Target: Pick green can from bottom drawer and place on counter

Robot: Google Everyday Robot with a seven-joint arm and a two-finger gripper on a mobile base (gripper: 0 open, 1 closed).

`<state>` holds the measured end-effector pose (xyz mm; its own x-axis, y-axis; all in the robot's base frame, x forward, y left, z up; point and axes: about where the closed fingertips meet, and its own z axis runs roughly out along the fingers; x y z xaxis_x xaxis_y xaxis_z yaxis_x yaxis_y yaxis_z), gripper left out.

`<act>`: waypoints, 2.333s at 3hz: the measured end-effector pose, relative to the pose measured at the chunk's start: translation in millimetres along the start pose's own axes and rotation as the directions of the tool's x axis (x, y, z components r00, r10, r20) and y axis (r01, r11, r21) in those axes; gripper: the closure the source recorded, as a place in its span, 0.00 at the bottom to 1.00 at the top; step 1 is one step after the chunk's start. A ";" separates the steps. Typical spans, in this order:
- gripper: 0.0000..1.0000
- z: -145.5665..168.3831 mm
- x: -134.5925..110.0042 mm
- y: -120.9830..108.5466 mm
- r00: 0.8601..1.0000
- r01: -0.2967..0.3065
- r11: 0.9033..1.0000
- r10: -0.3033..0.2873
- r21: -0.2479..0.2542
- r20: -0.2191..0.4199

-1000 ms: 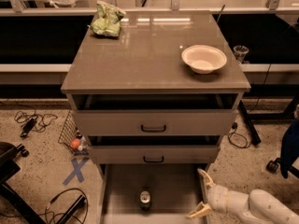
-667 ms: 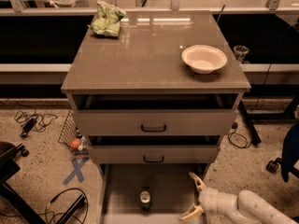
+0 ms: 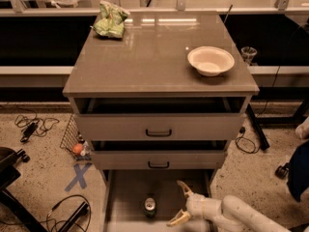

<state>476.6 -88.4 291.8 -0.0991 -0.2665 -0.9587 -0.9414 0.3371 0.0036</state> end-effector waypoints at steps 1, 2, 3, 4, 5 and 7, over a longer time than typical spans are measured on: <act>0.00 37.3 19.3 2.8 0.999 -0.029 0.999 0.029 -0.014 0.024; 0.00 71.0 36.5 10.5 0.998 -0.052 0.998 0.053 -0.032 0.042; 0.00 96.0 50.1 17.3 0.997 -0.065 0.997 0.067 -0.052 0.047; 0.18 116.6 62.7 22.2 0.997 -0.075 0.994 0.077 -0.083 0.026; 0.41 129.0 70.2 25.4 0.997 -0.080 0.991 0.081 -0.104 0.005; 0.96 114.2 21.7 -5.8 1.000 -0.009 1.000 0.009 -0.024 0.007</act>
Offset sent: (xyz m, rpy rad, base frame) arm 0.0130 0.0875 -0.0861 0.0871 0.0620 0.0206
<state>516.7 7.0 238.6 -0.1051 -0.2575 -0.9605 -0.9479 0.3180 0.0185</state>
